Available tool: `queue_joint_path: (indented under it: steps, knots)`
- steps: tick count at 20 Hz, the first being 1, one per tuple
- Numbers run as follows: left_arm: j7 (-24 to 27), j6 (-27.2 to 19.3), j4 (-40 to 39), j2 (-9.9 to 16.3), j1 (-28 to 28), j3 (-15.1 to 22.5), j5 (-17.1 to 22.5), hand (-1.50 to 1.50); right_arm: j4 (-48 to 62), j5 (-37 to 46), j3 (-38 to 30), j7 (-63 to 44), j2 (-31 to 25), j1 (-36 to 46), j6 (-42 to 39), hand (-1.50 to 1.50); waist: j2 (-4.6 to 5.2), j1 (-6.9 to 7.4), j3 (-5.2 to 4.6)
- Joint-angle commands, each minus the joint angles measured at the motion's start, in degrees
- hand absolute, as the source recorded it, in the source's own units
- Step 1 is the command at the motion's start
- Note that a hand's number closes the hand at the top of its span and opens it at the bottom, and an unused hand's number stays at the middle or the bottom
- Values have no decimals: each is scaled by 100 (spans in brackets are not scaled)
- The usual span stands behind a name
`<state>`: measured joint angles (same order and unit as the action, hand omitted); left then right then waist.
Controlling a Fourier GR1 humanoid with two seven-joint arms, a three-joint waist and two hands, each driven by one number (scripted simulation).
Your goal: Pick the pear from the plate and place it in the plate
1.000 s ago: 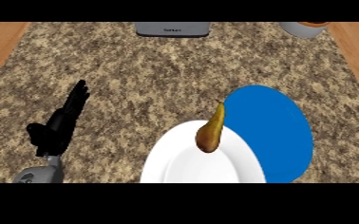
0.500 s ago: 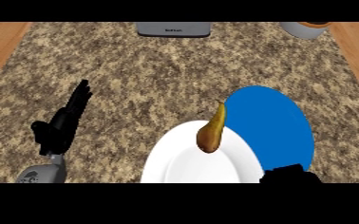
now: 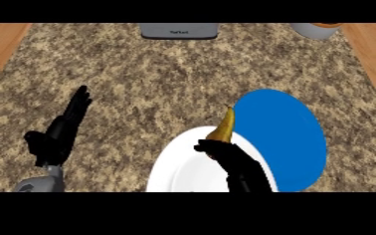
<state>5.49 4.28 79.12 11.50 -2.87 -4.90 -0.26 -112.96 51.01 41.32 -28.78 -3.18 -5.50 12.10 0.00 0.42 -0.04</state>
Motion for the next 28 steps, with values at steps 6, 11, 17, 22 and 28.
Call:
queue_joint_path:
  steps: [6,11,17,22,28]
  knots:
    - [74,-23,59,-94,116,59,-89,0,-222,-1366,-503,593,279,-204,1173,-150,-2,-44,12]
    - [309,-72,12,-210,326,96,-143,0,-645,-3277,-1321,1585,-200,-770,1123,-150,3,-59,17]
    - [213,32,-225,-47,23,-138,11,0,-404,-5566,-2959,3537,-1200,-1582,-103,-150,-1,-146,24]
    - [239,120,-264,84,-76,-265,74,0,1005,-6549,-4295,4739,-1815,-1395,-1451,-150,3,-87,17]
    - [334,188,-117,107,186,-207,-35,0,1954,-6461,-4738,5993,-2158,-1826,-2517,-150,-7,-72,8]
